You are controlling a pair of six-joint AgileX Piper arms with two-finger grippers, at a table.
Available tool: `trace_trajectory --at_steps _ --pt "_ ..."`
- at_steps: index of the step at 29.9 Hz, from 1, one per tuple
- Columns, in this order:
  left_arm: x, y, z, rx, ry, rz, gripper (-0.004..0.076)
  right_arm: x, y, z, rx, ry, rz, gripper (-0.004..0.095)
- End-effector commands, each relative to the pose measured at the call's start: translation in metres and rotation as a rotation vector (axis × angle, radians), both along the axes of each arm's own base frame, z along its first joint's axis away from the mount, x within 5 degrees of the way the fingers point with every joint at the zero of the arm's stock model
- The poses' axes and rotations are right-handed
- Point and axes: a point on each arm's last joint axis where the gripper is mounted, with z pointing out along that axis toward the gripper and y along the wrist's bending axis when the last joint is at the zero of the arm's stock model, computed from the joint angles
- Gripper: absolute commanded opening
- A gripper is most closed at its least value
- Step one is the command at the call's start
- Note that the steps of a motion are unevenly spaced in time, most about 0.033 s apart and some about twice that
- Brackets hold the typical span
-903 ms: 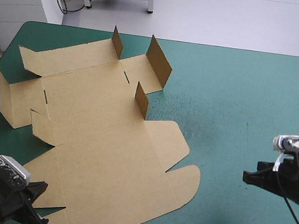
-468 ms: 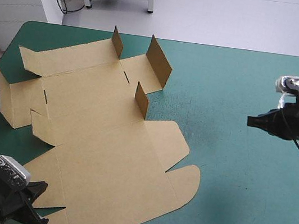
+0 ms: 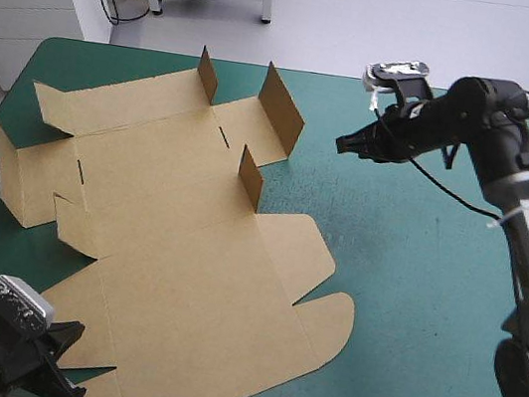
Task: Fold the box
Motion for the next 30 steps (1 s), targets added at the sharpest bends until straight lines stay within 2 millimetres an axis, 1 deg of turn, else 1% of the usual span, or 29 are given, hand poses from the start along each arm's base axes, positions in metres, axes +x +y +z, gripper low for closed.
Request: trace_trajectory --at_steps 1,5,8,9,15,21,25,28,30 --pt "0.003 -0.002 0.013 -0.044 -0.069 0.004 -0.0008 0.007 0.022 0.02 0.032 -0.063 0.053 0.0005" --pt "0.003 -0.002 0.013 -0.044 -0.069 0.004 -0.0008 0.023 0.05 0.012 0.037 -0.072 0.1 0.0005" --pt "0.003 -0.002 0.013 -0.044 -0.069 0.004 -0.0008 0.031 0.067 0.0 0.032 -0.059 0.131 0.0004" --pt "0.003 -0.002 0.013 -0.044 -0.069 0.004 -0.0008 0.033 0.073 -0.007 0.024 -0.049 0.141 0.0003" --pt "0.003 -0.002 0.013 -0.044 -0.069 0.004 -0.0008 0.046 0.09 -0.027 0.044 -0.041 0.164 0.0004" --pt "0.003 -0.002 0.013 -0.044 -0.069 0.004 -0.0008 0.047 0.102 -0.026 0.142 -0.056 0.182 0.0005" --pt "0.003 -0.002 0.013 -0.044 -0.069 0.004 -0.0008 0.044 0.11 -0.029 0.127 -0.058 0.217 0.0016" --pt "0.003 -0.002 0.013 -0.044 -0.069 0.004 -0.0008 0.04 0.12 -0.037 0.083 -0.046 0.25 0.0082" --pt "0.003 -0.002 0.013 -0.044 -0.069 0.004 -0.0008 0.039 0.126 -0.042 0.036 -0.059 0.263 0.0184"
